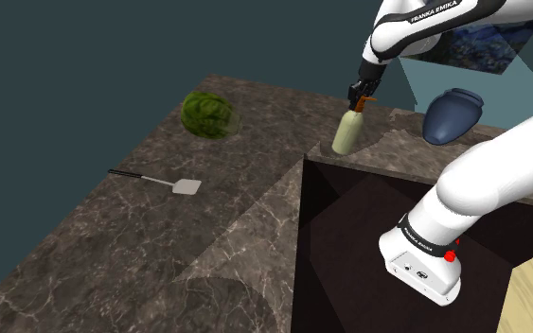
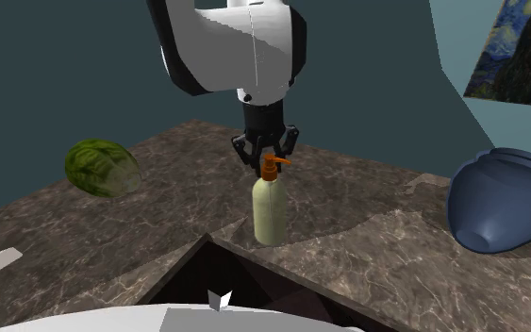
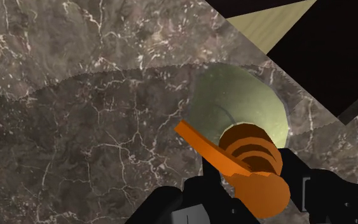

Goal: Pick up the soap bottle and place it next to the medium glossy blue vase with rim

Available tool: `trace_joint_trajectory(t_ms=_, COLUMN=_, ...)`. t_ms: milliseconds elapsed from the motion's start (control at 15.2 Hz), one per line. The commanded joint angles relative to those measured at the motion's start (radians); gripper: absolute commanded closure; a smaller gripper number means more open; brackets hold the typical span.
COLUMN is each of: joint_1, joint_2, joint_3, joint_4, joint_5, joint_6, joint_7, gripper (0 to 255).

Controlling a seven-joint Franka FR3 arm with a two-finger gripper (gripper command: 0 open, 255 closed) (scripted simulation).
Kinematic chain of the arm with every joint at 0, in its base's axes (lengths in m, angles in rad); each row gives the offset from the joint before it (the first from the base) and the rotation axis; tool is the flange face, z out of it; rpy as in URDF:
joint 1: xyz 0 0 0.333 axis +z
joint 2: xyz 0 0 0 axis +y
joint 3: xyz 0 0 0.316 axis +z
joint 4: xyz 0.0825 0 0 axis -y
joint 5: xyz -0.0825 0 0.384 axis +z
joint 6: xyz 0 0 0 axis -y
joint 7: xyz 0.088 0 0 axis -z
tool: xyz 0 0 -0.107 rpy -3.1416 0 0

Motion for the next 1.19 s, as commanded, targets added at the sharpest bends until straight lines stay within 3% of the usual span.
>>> trace_joint_trajectory(t_ms=0, joint_1=0.0, joint_2=0.001, joint_3=0.0, joint_4=0.0, joint_5=0.0, joint_6=0.0, joint_7=0.0, gripper=255)
trace_joint_trajectory(t_ms=1122, joint_1=0.005, joint_2=-0.079, joint_3=0.029, joint_4=0.167, joint_5=0.015, joint_6=-0.246, joint_7=-0.014, gripper=255)
